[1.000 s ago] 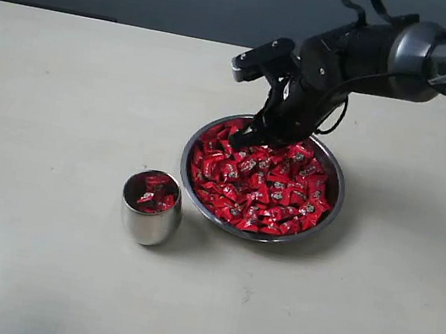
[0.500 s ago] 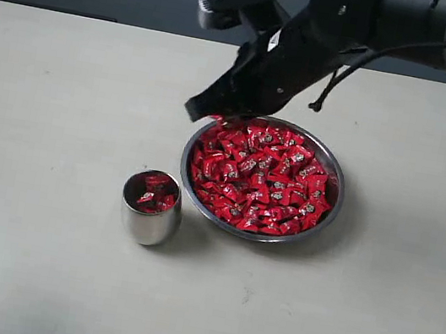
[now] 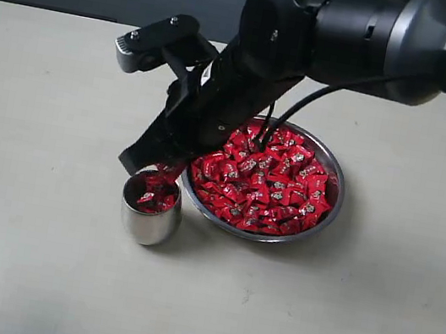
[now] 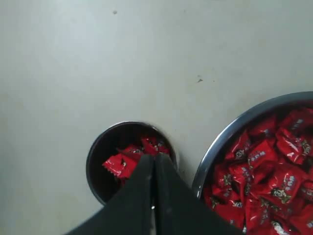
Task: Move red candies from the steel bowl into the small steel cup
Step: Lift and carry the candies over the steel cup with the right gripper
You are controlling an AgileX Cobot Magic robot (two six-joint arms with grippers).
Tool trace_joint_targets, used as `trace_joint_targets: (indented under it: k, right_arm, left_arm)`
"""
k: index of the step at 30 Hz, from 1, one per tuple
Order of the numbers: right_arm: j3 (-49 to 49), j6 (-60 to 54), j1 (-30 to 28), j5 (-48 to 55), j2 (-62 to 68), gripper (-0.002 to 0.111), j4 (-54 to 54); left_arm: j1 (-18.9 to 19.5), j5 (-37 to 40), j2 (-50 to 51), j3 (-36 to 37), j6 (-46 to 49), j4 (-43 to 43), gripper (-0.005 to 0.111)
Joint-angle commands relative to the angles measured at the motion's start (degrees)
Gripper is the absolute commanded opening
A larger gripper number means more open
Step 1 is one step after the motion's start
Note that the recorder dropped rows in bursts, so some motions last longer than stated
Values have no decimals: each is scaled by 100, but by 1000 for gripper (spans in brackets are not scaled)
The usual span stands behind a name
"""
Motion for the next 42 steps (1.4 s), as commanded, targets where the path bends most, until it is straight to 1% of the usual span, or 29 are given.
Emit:
trace_joint_targets:
  k: [1,13,28,30,33,35,36,42]
  right_arm:
    - [-6,-39,8,80,217,-1,118]
    - [-6,-63,277,60,544,-1,112]
    - [-6,-89,280,-62,665,-1,-37]
    - [-6,-89,280,-62,640,3,-37]
    - [-6,-89,280,-62,615,19,-37]
    - [-6,-89,280,-51,604,27,-37]
    - [-6,-89,280,-51,604,30,-37]
    - [-6,-89,280,-62,540,30,-37]
  left_arm:
    - [-28,-55,-27,11,-11,11,0]
    - [-28,-55,-27,11,-11,11,0]
    - [-28,-55,-27,11,-11,11,0]
    - [-28,-55,-27,11,-11,11,0]
    - [-28,-55,-27,11,-11,11,0]
    - [-28,-55,-27,11,-11,11,0]
    - [-28,-55,-27,11,-11,11,0]
    - [-28,-55,-27,11,-11,11,0]
